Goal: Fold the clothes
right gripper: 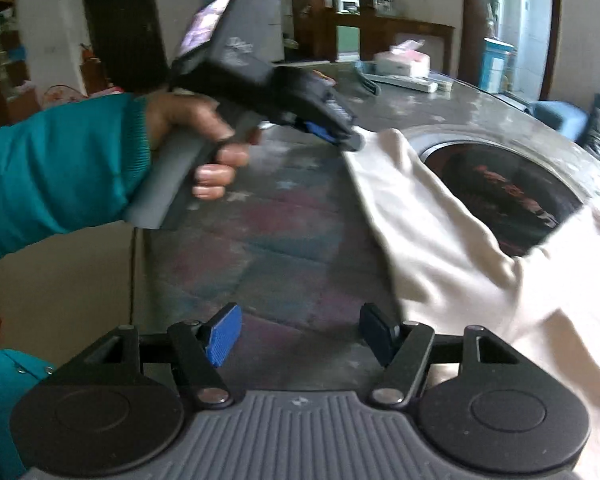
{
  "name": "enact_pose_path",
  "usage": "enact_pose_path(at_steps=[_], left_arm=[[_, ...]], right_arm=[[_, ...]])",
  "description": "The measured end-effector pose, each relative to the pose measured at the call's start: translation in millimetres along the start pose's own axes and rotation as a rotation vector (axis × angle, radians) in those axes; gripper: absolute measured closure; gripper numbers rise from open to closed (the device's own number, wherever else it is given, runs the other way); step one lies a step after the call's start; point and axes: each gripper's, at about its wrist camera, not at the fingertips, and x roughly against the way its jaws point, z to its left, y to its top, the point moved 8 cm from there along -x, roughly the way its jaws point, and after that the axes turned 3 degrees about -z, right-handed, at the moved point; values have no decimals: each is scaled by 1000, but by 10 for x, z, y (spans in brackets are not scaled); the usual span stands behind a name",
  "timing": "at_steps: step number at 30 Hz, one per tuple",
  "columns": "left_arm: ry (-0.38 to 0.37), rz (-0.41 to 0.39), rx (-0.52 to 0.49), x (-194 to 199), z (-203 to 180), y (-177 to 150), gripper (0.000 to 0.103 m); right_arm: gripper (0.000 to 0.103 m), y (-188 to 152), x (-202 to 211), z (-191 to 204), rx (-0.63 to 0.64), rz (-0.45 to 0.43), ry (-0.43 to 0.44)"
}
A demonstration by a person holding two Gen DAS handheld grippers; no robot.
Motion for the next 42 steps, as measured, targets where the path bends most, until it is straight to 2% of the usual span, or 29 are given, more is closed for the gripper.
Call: enact_pose_path(at_steps=[8, 13, 16, 19, 22, 28, 32, 36, 40, 42], left_arm=[[6, 3, 50, 27, 72, -20, 88], [11, -5, 38, 16, 28, -22, 87], [10, -6, 45, -11, 24, -2, 89], [-8, -9, 60, 1, 8, 34, 96], [-43, -40, 50, 84, -84, 119, 98], [-201, -94, 18, 397, -567, 299, 98], [-342, -117, -50, 653, -1120, 349, 99], [-472, -122, -117, 893, -1676, 281, 99], [-592, -93, -206, 1062, -2222, 30, 99], [-617, -68, -262, 1053, -2445, -165, 99]], right_arm=[[36, 77, 234, -209, -24, -45, -72], [36, 93, 372, -380, -64, -71, -125], [37, 96, 422, -447, -84, -83, -145], [38, 88, 516, -495, -104, -99, -157], [43, 69, 637, -563, -137, -118, -177], [49, 57, 938, -882, -240, -170, -243], [52, -17, 1183, -1104, -316, -202, -292], [56, -164, 1472, -1358, -424, -243, -338], [57, -348, 1734, -1568, -528, -290, -367], [58, -456, 1841, -1665, -582, -310, -378]])
